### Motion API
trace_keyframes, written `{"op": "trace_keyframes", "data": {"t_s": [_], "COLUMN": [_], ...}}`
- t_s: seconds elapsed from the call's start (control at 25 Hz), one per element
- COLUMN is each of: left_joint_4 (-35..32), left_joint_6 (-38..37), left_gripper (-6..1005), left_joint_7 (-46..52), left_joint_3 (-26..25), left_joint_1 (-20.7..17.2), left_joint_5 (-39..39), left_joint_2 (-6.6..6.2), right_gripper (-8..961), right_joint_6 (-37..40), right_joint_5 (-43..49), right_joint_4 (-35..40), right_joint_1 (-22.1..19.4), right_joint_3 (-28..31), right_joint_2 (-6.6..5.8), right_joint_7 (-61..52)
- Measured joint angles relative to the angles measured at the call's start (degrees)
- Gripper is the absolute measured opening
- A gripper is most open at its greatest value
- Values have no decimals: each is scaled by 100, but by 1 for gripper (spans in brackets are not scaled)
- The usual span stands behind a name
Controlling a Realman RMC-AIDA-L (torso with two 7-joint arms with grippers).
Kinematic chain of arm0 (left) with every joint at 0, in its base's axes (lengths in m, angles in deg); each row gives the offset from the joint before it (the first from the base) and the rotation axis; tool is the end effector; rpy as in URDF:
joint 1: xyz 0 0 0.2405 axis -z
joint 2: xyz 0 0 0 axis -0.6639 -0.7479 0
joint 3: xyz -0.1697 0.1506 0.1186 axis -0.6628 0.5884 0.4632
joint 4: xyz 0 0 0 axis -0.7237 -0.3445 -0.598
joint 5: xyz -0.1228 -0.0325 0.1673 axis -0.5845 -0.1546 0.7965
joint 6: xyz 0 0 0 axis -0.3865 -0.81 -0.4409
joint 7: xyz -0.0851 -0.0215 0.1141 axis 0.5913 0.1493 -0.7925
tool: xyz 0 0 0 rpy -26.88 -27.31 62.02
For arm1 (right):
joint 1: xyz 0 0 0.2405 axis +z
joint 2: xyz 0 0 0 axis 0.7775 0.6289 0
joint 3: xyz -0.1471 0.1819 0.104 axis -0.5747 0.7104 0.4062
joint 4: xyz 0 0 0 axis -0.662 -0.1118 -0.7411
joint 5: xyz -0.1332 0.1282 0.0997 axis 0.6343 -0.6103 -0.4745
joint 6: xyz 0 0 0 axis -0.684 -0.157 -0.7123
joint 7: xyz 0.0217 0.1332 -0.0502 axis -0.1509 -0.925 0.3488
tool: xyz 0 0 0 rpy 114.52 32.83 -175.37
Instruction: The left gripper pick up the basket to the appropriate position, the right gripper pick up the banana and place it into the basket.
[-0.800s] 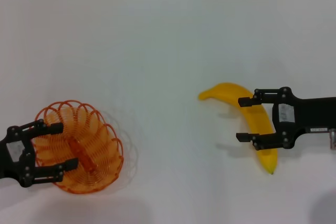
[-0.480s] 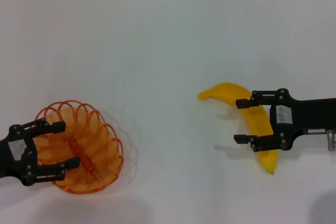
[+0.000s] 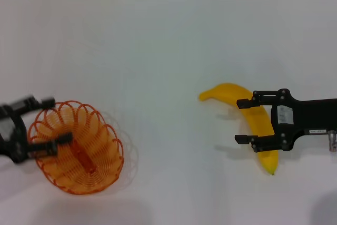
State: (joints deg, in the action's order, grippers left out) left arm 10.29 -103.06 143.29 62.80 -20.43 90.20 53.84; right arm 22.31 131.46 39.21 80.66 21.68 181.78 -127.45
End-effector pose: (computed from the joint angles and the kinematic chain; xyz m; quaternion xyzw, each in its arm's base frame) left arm -0.3300 0.2611 0.0465 -0.9430 -0.1219 -0.2337 0.2030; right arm 0.3006 0.2978 0.0022 -0.9791 0.0377 0.1668 0.1102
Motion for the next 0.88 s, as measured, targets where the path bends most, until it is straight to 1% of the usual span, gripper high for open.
{"op": "trace_keyframes", "data": {"t_s": [0.04,0.08,0.12,0.24,0.28,0.32,0.36,0.4,0.44,0.48,0.52,0.56,0.6,0.64,0.72,0.76,0.8,0.88], "left_joint_4": [-138,-521,-521,-1289,-1573,-1573,-1937,-2252,-2293,-2348,-2379,-2384,-2385,-2385,-2378,-2378,-2379,-2410], "left_joint_6": [-68,-174,-174,-182,-96,-96,67,227,246,253,250,225,204,164,116,95,98,128], "left_gripper": [895,895,894,894,894,894,894,894,894,894,894,894,894,894,893,893,893,893], "left_joint_7": [145,570,570,1552,2145,2145,3019,3992,4145,4499,4670,4791,4786,4740,4633,4550,4426,4192], "left_joint_3": [-35,-85,-85,-105,-97,-97,-71,-31,-26,-15,-8,17,77,200,572,823,1129,1562], "left_joint_1": [25,107,107,389,566,566,826,1194,1271,1509,1674,1900,2047,2204,2363,2400,2411,2417], "left_joint_5": [-137,-382,-382,-609,-565,-565,-361,154,271,733,1007,1514,1862,2326,2846,3033,3183,3343], "left_joint_2": [-13,-7,-7,11,-3,-3,-58,-170,-198,-269,-313,-363,-386,-397,-387,-358,-304,-200], "right_gripper": [766,766,766,766,765,765,765,765,765,765,764,764,764,764,764,763,763,763], "right_joint_6": [0,0,0,0,0,-1,0,0,0,0,0,0,0,0,0,0,0,0], "right_joint_5": [0,1,3,4,2,0,-2,-3,-3,-3,-4,-4,-5,-5,-7,-7,-8,-8], "right_joint_4": [0,0,-1,0,0,0,0,0,0,0,0,0,0,0,0,0,0,0], "right_joint_1": [0,1,9,18,29,38,56,71,80,86,92,98,108,120,139,143,143,140], "right_joint_3": [0,0,0,0,0,0,0,0,0,0,0,0,0,0,0,0,0,0], "right_joint_2": [0,0,0,-1,-1,0,0,0,0,0,-1,-4,-6,-8,-9,-9,-9,-9], "right_joint_7": [0,0,0,0,0,-3,-10,-17,-20,-21,-23,-26,-30,-35,-39,-39,-41,-46]}}
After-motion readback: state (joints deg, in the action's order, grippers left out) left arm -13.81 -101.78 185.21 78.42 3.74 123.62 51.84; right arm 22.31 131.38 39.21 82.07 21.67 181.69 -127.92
